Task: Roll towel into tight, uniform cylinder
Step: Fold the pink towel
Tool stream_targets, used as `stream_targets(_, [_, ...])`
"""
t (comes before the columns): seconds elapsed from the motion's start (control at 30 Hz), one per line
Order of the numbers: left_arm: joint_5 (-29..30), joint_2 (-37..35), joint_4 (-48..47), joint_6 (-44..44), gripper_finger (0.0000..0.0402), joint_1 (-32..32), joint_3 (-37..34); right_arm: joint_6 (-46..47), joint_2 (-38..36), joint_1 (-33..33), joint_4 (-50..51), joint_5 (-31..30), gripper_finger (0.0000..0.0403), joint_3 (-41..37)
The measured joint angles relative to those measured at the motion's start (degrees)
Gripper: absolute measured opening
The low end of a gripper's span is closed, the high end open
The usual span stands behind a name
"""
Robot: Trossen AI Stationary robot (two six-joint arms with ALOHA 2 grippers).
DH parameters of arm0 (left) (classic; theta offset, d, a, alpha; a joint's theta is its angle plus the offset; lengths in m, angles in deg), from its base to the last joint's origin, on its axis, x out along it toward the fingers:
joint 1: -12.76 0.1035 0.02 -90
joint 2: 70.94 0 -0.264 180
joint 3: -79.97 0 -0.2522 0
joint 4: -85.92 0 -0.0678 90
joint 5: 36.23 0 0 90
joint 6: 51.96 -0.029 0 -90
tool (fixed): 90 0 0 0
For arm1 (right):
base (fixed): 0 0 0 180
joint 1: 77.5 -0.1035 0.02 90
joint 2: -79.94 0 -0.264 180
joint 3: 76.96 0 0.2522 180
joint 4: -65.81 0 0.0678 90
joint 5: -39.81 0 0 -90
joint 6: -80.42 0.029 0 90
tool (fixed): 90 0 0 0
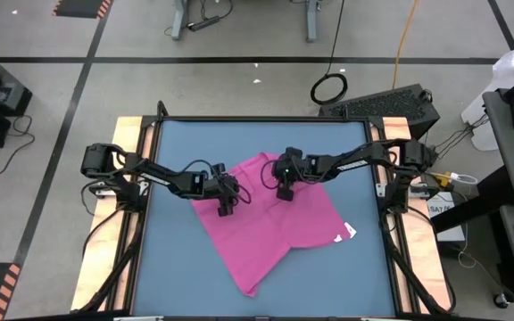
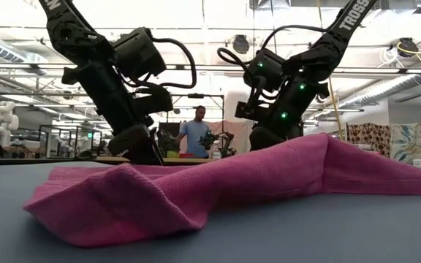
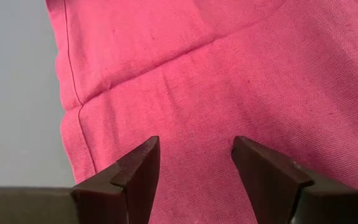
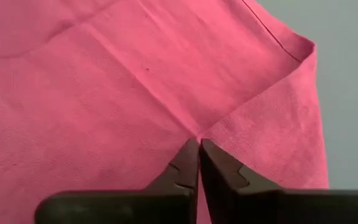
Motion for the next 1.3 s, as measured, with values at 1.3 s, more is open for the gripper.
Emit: stream_targets(1.3, [-0.45, 0.28, 1.55, -0.48, 0.0216, 0.04, -0.17, 1.66, -1.55, 3.96, 0.36, 7.72, 0.0157, -0.04])
